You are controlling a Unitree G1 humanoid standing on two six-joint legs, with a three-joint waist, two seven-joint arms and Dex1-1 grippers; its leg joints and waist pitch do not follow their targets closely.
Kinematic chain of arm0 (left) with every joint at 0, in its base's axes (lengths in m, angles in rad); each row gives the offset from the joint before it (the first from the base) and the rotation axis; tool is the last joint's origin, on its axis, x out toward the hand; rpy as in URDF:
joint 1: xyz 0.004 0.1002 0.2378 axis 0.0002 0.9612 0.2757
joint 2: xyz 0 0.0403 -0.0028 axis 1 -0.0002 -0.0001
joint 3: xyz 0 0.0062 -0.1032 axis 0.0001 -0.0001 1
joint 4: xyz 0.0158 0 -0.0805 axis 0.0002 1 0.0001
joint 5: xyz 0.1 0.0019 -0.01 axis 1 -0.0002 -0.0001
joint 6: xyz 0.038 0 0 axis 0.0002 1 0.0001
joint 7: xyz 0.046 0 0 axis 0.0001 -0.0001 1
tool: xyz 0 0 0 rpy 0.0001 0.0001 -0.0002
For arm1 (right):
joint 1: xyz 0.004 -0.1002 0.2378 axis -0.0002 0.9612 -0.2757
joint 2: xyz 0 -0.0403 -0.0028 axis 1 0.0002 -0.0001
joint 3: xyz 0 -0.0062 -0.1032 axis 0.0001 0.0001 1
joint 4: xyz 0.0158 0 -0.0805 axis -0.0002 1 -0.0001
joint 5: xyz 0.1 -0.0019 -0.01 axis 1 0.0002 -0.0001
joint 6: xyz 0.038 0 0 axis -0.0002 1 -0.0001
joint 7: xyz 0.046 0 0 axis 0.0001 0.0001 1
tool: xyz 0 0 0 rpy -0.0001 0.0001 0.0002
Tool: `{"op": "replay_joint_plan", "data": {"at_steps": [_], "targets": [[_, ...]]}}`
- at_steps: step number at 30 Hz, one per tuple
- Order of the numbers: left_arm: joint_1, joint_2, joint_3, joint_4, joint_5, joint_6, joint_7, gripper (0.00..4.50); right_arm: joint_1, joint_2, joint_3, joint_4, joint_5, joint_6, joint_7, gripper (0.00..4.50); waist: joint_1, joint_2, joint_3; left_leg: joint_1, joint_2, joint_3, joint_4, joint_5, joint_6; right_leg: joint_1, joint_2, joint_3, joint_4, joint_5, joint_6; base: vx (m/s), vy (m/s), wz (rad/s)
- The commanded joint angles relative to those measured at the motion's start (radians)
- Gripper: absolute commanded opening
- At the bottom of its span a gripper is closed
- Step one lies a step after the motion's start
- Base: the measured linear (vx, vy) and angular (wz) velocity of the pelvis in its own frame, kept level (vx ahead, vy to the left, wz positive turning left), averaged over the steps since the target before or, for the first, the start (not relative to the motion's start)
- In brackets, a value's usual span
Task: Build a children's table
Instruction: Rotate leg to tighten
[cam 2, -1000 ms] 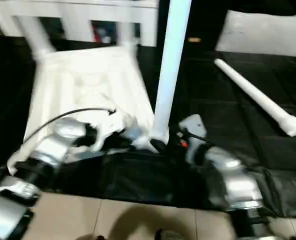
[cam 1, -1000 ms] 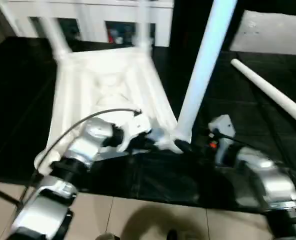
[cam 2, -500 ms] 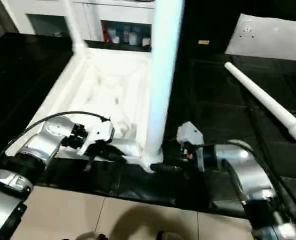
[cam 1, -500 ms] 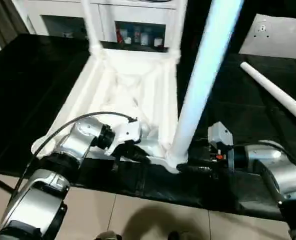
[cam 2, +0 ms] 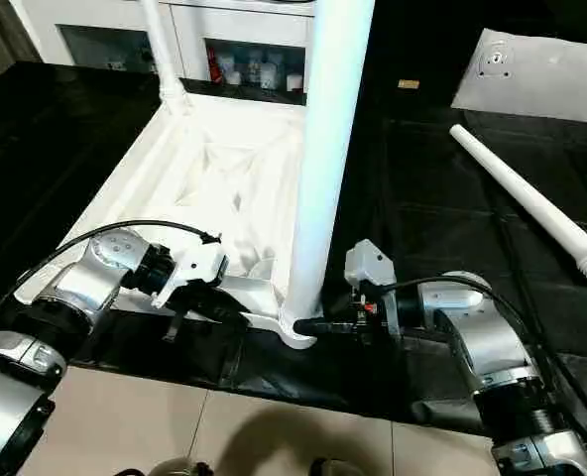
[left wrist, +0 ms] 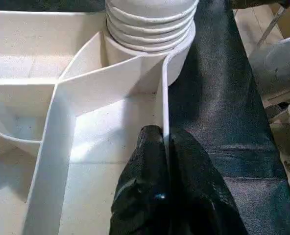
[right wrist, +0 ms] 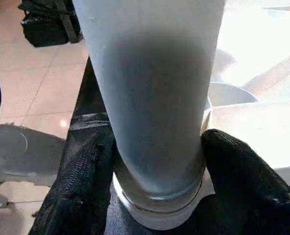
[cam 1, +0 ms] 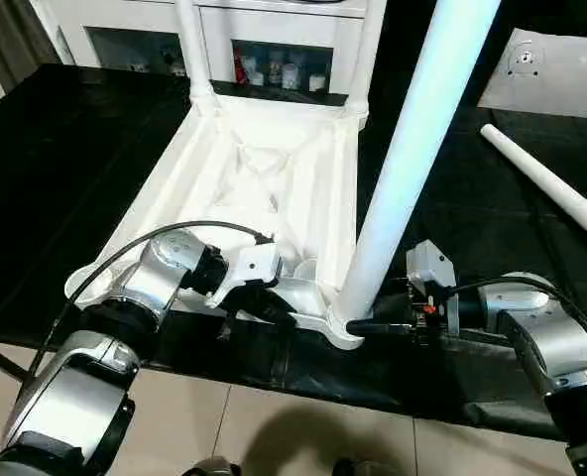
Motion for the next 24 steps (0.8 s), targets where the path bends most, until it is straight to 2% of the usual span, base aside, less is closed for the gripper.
{"op": "replay_joint_plan", "data": {"at_steps": [1, 6, 9, 10, 11, 12, 13, 15, 16, 17, 18, 20, 22, 24], "targets": [[-0.012, -0.010, -0.041, 0.005, 0.024, -0.017, -0.036, 0.00, 0.001, 0.007, 0.030, 0.001, -0.013, -0.001, 0.013, 2.53, -0.004, -0.009, -0.062, -0.003, 0.026, 0.002, -0.063, -0.110, 0.112, 0.063, -0.065, 0.057, -0.063, -0.166, -0.239, 0.000, 0.000, 0.00], [-0.009, -0.016, -0.025, 0.000, 0.027, 0.022, 0.019, 0.00, 0.042, 0.027, 0.025, -0.050, 0.022, 0.051, -0.015, 2.51, -0.004, -0.005, -0.059, 0.000, 0.029, 0.001, -0.067, -0.130, 0.103, 0.061, -0.065, 0.057, -0.067, -0.186, -0.237, 0.000, 0.000, 0.00], [-0.008, -0.030, -0.008, -0.018, 0.028, 0.091, 0.086, 0.00, 0.080, 0.061, 0.004, -0.095, 0.055, 0.117, -0.082, 2.48, -0.004, -0.004, -0.054, 0.001, 0.029, 0.001, -0.070, -0.160, 0.090, 0.059, -0.066, 0.057, -0.075, -0.235, -0.228, 0.000, 0.000, 0.00], [-0.003, -0.055, 0.017, -0.049, 0.015, 0.164, 0.147, 0.00, 0.112, 0.109, -0.015, -0.137, 0.074, 0.183, -0.174, 2.45, -0.003, -0.003, -0.051, 0.003, 0.030, 0.000, -0.074, -0.176, 0.083, 0.056, -0.066, 0.057, -0.079, -0.268, -0.219, 0.000, 0.000, 0.00], [-0.003, -0.055, 0.017, -0.049, 0.015, 0.164, 0.147, 0.00, 0.112, 0.109, -0.015, -0.137, 0.074, 0.183, -0.174, 2.44, -0.003, -0.003, -0.046, 0.008, 0.030, 0.001, -0.075, -0.198, 0.072, 0.051, -0.068, 0.059, -0.086, -0.321, -0.209, 0.000, 0.000, 0.00], [0.007, -0.078, 0.032, -0.089, 0.005, 0.222, 0.190, 0.00, 0.132, 0.156, -0.021, -0.165, 0.067, 0.218, -0.259, 2.44, -0.007, -0.004, -0.045, 0.006, 0.028, -0.001, -0.077, -0.209, 0.064, 0.053, -0.069, 0.058, -0.089, -0.356, -0.198, 0.000, 0.000, 0.00], [0.016, -0.093, 0.038, -0.119, 0.002, 0.262, 0.219, 0.00, 0.144, 0.189, -0.021, -0.180, 0.055, 0.237, -0.316, 2.42, -0.013, -0.004, -0.041, 0.003, 0.026, -0.006, -0.082, -0.227, 0.044, 0.052, -0.071, 0.056, -0.097, -0.440, -0.162, 0.000, 0.000, 0.00], [0.020, -0.101, 0.040, -0.132, 0.002, 0.279, 0.235, 0.00, 0.149, 0.204, -0.019, -0.188, 0.049, 0.247, -0.341, 2.40, -0.016, -0.004, -0.040, 0.006, 0.026, -0.007, -0.084, -0.237, 0.038, 0.049, -0.071, 0.056, -0.100, -0.463, -0.153, 0.000, 0.000, 0.00], [0.026, -0.123, 0.046, -0.153, 0.003, 0.311, 0.273, 0.00, 0.150, 0.243, -0.019, -0.180, 0.025, 0.258, -0.407, 2.40, -0.026, -0.008, -0.036, 0.003, 0.020, -0.010, -0.085, -0.262, 0.033, 0.049, -0.069, 0.051, -0.111, -0.536, -0.118, 0.000, 0.000, 0.00], [0.026, -0.125, 0.046, -0.155, 0.003, 0.313, 0.276, 0.00, 0.150, 0.246, -0.019, -0.179, 0.024, 0.259, -0.412, 2.39, -0.033, -0.007, -0.036, 0.004, 0.019, -0.011, -0.085, -0.267, 0.031, 0.044, -0.071, 0.051, -0.114, -0.550, -0.109, 0.000, 0.000, 0.00], [0.037, -0.175, 0.059, -0.196, 0.008, 0.380, 0.367, 0.00, 0.145, 0.337, -0.028, -0.161, 0.002, 0.290, -0.541, 2.39, -0.038, -0.005, -0.036, 0.001, 0.020, -0.012, -0.085, -0.265, 0.028, 0.045, -0.071, 0.052, -0.113, -0.549, -0.108, 0.000, 0.000, 0.00], [0.044, -0.225, 0.068, -0.238, 0.014, 0.453, 0.450, 0.00, 0.127, 0.428, -0.047, -0.144, -0.007, 0.336, -0.673, 2.38, -0.056, -0.004, -0.035, 0.000, 0.020, -0.017, -0.090, -0.278, 0.014, 0.043, -0.069, 0.047, -0.115, -0.558, -0.100, 0.000, 0.000, 0.00], [0.040, -0.273, 0.086, -0.258, 0.022, 0.513, 0.534, 0.00, 0.095, 0.494, -0.061, -0.109, -0.030, 0.353, -0.779, 2.38, -0.069, -0.003, -0.035, -0.004, 0.017, -0.020, -0.090, -0.283, 0.016, 0.045, -0.067, 0.043, -0.118, -0.559, -0.092, 0.000, 0.000, 0.00], [0.036, -0.293, 0.093, -0.260, 0.029, 0.533, 0.578, 0.00, 0.074, 0.524, -0.075, -0.084, -0.038, 0.361, -0.832, 2.38, -0.079, 0.003, -0.036, -0.001, 0.017, -0.019, -0.089, -0.288, 0.019, 0.040, -0.067, 0.044, -0.120, -0.535, -0.104, 0.000, 0.000, 0.00]]}}
